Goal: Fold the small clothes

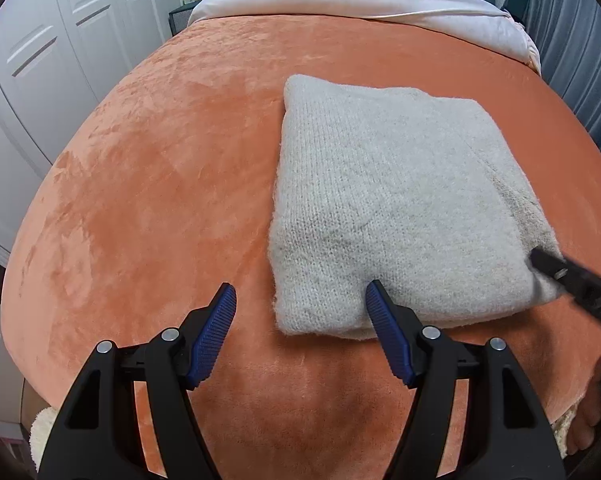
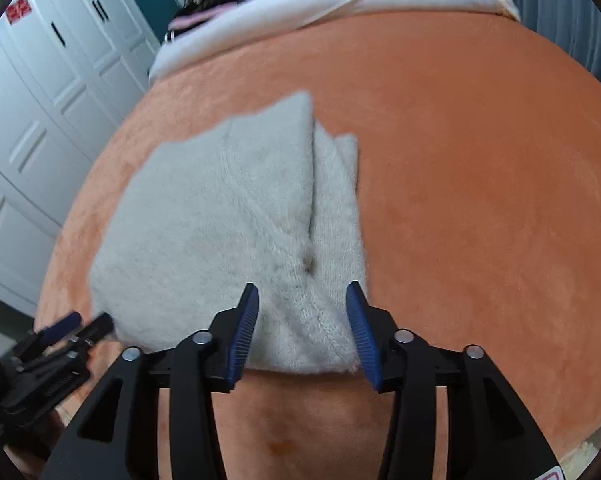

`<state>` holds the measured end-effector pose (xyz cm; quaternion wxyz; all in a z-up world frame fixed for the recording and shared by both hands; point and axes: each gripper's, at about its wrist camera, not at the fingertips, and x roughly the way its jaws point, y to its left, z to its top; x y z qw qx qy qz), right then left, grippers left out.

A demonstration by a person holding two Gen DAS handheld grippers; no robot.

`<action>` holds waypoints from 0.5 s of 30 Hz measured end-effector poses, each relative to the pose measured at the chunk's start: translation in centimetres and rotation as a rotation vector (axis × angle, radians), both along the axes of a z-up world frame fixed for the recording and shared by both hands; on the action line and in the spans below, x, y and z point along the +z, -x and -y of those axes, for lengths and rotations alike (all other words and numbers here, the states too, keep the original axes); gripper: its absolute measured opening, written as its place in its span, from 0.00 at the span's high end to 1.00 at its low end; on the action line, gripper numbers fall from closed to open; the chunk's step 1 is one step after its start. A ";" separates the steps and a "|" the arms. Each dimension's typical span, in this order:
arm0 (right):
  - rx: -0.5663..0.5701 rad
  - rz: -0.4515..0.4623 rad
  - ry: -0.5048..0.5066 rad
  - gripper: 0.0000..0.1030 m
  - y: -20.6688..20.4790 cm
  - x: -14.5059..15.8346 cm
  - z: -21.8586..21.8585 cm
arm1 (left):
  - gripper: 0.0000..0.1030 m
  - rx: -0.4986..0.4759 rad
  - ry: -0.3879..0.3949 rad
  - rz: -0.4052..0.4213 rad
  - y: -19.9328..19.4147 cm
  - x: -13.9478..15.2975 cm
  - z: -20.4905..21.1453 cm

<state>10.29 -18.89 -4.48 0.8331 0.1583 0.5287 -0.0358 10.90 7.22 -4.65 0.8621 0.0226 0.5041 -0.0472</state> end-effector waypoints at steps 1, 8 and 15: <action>0.005 -0.008 0.014 0.62 -0.3 -0.5 -0.2 | 0.37 0.002 -0.001 -0.001 0.0 0.0 0.0; 0.027 0.208 -0.012 0.90 0.3 7.0 0.0 | 0.36 -0.001 -0.004 -0.001 -0.2 -0.3 -0.2; -0.003 0.027 -0.021 0.88 -1.0 -0.8 1.3 | 0.35 -0.004 -0.017 -0.038 -0.5 -1.6 -0.2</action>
